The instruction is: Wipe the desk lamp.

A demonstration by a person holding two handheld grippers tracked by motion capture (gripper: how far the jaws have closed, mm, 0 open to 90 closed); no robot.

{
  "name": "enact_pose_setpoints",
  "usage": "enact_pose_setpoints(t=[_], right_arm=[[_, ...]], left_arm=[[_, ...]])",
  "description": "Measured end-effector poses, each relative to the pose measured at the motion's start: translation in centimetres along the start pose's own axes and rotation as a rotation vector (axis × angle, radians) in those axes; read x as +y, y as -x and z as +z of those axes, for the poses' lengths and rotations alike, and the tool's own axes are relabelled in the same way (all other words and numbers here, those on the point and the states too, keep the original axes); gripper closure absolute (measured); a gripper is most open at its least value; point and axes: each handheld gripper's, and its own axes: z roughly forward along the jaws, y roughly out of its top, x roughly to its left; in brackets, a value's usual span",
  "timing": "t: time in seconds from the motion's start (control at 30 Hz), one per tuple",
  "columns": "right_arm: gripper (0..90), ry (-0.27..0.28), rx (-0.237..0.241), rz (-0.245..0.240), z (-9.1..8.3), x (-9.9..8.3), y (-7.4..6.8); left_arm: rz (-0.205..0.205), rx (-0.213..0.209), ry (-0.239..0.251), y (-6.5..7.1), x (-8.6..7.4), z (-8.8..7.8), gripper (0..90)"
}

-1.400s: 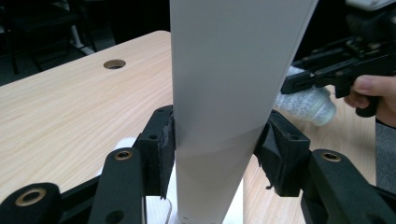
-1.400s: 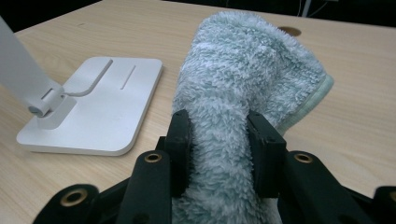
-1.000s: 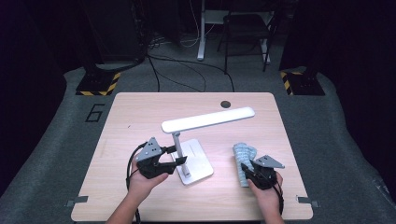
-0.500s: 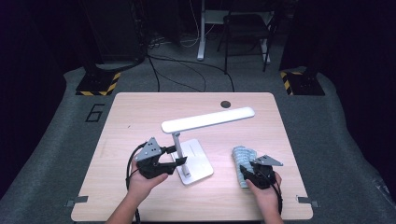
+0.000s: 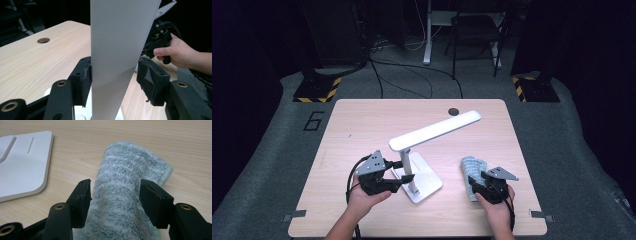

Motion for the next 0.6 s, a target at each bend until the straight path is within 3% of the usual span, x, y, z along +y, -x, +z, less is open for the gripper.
enact_pose_setpoints(t=[0.1, 0.2, 0.27, 0.47, 0.6], right_arm=[[42.6, 0.007, 0.008, 0.004, 0.0, 0.0, 0.1], [43.1, 0.009, 0.011, 0.006, 0.0, 0.0, 0.1], [43.2, 0.004, 0.013, 0.009, 0.0, 0.0, 0.0], [43.4, 0.011, 0.007, 0.008, 0.0, -0.1, -0.1], [43.4, 0.007, 0.011, 0.005, -0.1, 0.0, -0.1]], left_arm=[[0.01, -0.012, 0.0, 0.1, 0.1, 0.2, 46.3], [0.009, -0.067, -0.007, 0.2, 0.1, 0.6, 46.7], [0.01, -0.075, -0.012, 0.3, 0.2, 0.8, 46.8], [0.013, -0.065, -0.005, 0.3, -0.1, 1.5, 51.5], [0.046, -0.016, -0.019, 0.9, 0.2, 1.4, 53.0]])
